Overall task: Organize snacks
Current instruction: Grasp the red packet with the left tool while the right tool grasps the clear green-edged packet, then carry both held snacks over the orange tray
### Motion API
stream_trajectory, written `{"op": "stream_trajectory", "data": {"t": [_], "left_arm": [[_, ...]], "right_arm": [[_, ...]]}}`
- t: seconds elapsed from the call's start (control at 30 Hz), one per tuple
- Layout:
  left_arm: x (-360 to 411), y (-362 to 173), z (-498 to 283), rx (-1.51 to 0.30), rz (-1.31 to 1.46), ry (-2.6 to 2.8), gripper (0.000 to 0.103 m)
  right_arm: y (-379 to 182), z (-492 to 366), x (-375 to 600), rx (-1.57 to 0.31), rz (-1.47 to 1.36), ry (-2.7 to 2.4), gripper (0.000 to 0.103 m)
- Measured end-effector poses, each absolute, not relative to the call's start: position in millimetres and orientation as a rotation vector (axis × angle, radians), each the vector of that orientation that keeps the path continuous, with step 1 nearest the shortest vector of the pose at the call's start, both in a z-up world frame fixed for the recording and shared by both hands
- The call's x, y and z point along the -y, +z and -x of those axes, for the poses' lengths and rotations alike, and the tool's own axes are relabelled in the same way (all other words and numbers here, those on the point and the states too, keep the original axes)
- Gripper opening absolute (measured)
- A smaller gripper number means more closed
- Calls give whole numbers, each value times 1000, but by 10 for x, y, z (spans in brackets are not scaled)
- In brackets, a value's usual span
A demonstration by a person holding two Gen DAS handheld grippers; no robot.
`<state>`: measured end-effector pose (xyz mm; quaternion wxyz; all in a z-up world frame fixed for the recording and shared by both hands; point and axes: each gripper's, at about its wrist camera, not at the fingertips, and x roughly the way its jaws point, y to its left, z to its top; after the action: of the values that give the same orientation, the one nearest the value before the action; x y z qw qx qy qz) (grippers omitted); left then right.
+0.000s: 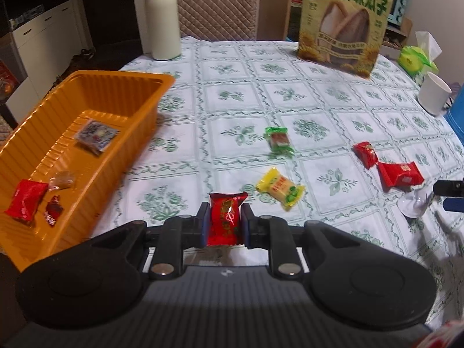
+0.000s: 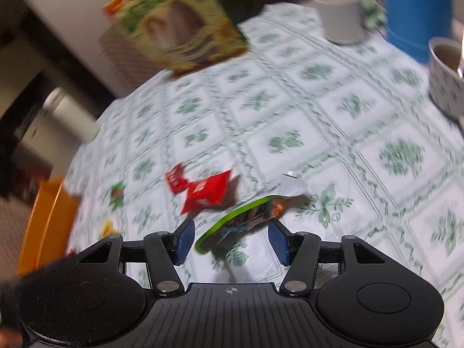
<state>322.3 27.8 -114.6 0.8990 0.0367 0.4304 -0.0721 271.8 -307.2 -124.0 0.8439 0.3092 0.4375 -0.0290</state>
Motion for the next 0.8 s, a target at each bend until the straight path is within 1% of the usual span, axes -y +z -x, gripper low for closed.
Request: {"op": "stream_trajectory", "data": {"t": [0.3, 0.33, 0.37, 0.4, 0.53, 0.7, 0.8], "left_arm": [[-374, -1123, -3146, -895, -63, -116, 19], [-377, -1121, -3135, -895, -62, -117, 19], [-379, -1118, -3124, -895, -62, -115, 19], [-385, -1115, -3112, -894, -61, -113, 19], [-395, -1106, -3067, -896, -54, -115, 20], [-373, -1105, -2990, -901, -58, -122, 19], [-354, -1113, -2933, -909, -61, -133, 20]], "right_arm": [[-1334, -2910, 3084, -937, -663, -136, 55], [-1343, -2929, 3066, -945, -648, -144, 54], [-1363, -2940, 3041, -957, -632, -151, 47], [-1360, -2945, 3026, -954, -613, -153, 43], [-1375, -2928, 2973, -957, -549, -122, 38], [-1353, -2875, 2943, -976, -500, -68, 27], [-1340, -2815, 2894, -994, -451, -25, 26]]}}
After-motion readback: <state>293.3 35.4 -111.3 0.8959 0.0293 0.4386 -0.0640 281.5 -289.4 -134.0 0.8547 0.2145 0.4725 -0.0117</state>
